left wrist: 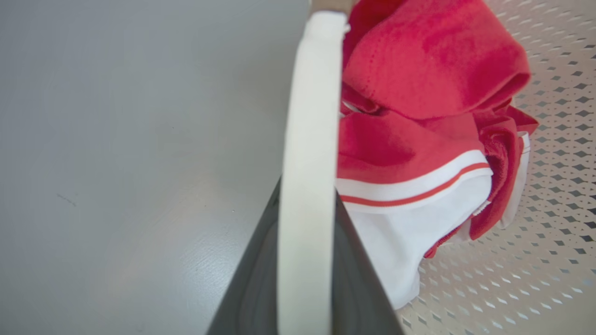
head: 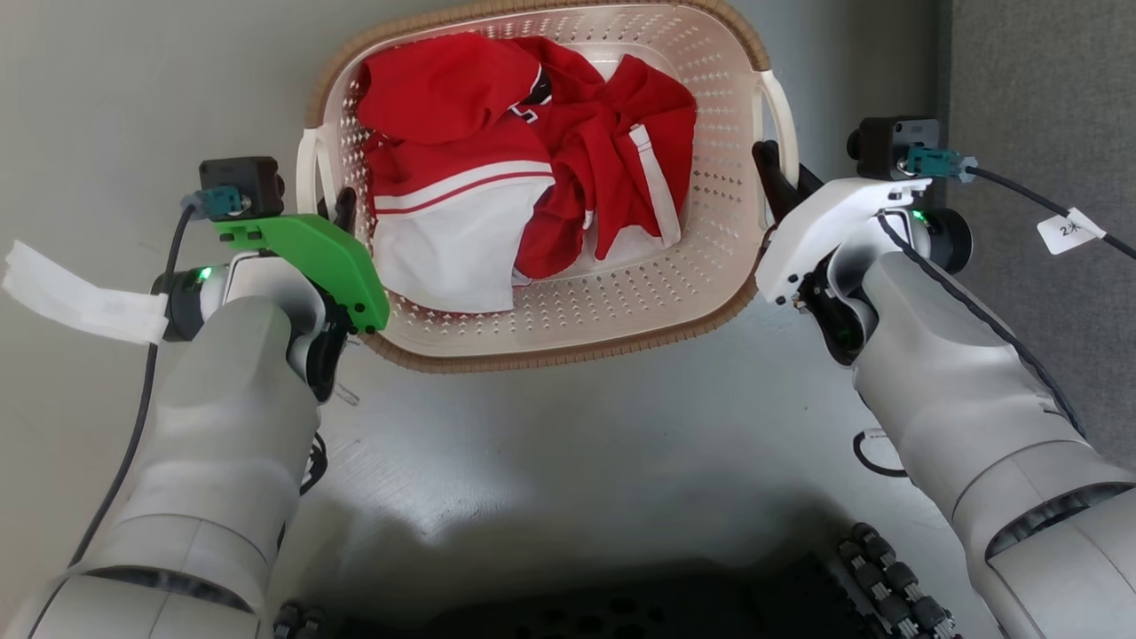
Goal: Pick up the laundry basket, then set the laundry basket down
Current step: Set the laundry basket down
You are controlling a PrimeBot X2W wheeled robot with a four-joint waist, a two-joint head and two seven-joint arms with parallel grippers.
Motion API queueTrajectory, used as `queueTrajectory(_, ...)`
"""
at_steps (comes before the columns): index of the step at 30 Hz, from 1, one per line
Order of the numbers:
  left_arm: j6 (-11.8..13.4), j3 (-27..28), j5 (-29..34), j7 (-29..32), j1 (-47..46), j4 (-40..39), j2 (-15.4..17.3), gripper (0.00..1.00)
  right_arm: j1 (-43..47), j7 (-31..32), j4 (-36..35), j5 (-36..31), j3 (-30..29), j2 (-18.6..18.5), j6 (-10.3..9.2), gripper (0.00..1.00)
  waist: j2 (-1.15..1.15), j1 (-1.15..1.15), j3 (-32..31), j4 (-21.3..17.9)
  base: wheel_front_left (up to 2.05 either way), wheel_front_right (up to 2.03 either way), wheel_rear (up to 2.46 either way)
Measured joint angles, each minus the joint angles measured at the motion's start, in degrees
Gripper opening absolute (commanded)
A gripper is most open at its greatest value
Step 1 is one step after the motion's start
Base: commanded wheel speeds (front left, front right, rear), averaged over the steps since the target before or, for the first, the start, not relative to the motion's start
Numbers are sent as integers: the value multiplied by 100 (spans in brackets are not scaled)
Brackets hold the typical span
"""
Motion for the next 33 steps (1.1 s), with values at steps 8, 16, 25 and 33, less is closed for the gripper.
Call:
queueTrajectory(8,-1,-16,1,-25,-37,63,-3,0,-5,-8,32,15,1,11,2,0,0,0,57,10,0,0,0)
queueTrajectory(16,-1,-46,1,-30,-43,120,-12,0,-5,-8,110,21,8,26,48,0,0,0,69,12,0,0,0)
queueTrajectory(25,-5,-54,1,-29,-88,147,-14,0,-34,-8,141,27,21,30,52,0,0,0,101,22,0,0,0)
queueTrajectory(33,-12,-62,1,-21,-105,163,-19,0,-55,-8,176,42,45,32,54,0,0,-1,84,32,0,0,0)
